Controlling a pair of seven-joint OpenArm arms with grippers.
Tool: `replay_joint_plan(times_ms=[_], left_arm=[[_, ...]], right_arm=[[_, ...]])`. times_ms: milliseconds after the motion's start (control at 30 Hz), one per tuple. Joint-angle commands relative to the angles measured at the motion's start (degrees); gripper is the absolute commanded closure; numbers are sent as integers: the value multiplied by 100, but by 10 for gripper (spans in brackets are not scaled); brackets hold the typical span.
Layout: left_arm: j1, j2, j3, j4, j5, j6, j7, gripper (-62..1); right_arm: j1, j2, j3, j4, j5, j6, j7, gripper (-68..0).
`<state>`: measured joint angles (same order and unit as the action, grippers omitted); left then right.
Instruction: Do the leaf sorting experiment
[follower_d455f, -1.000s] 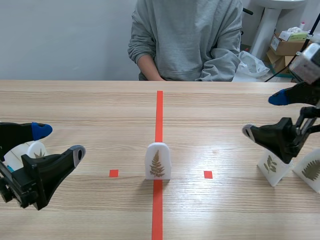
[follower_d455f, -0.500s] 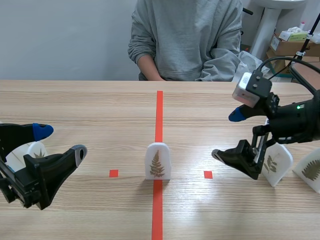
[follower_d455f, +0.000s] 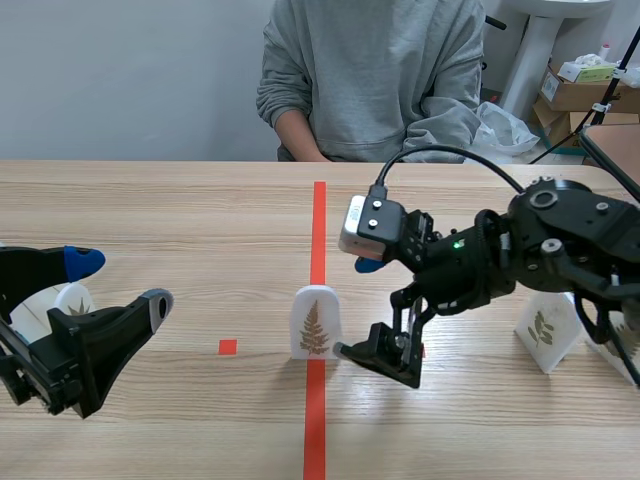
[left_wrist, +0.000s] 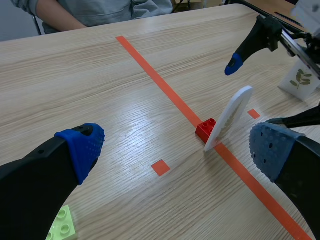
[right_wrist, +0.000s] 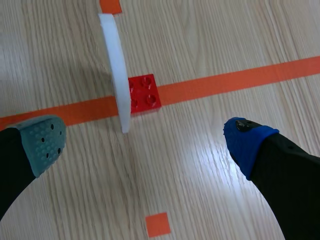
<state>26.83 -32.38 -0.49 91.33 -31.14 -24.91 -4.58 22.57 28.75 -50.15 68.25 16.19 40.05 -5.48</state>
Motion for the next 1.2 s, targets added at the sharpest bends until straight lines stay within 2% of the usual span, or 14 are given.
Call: replay_joint_plan(times_ms=[0, 200, 433, 500, 600, 667, 733, 1067, 1167], left_arm=[[0, 28, -11, 39, -61, -7, -101, -623], [0, 28, -11, 39, -61, -9, -122, -623], [0, 28, -13, 39, -61, -9, -144, -623], [0, 28, -13, 39, -61, -9, -144, -623], [0, 28, -13, 39, -61, -9, -160, -623], [0, 28, -13, 39, -61, -9, -160, -623], [0, 28, -13, 39, -61, -9, -160, -623], [0, 28, -13, 39, -61, -9, -160, -623], [0, 28, -13, 39, -61, -9, -160, -623]], right_arm=[[146, -39, 22, -39, -55, -20, 94, -679], [221, -354, -168, -321, -422, -24, 227, -679], [238, -463, -282, -404, -494, -39, 280, -679], [236, -461, -308, -404, -597, -39, 291, -599], [234, -459, -321, -409, -693, -46, 291, -402], [234, -461, -321, -409, -697, -162, 291, -280], [234, -461, -321, -409, -697, -278, 289, -204], [234, -461, -321, -409, -699, -280, 282, -4], [234, -463, -321, -409, -699, -280, 262, -7]])
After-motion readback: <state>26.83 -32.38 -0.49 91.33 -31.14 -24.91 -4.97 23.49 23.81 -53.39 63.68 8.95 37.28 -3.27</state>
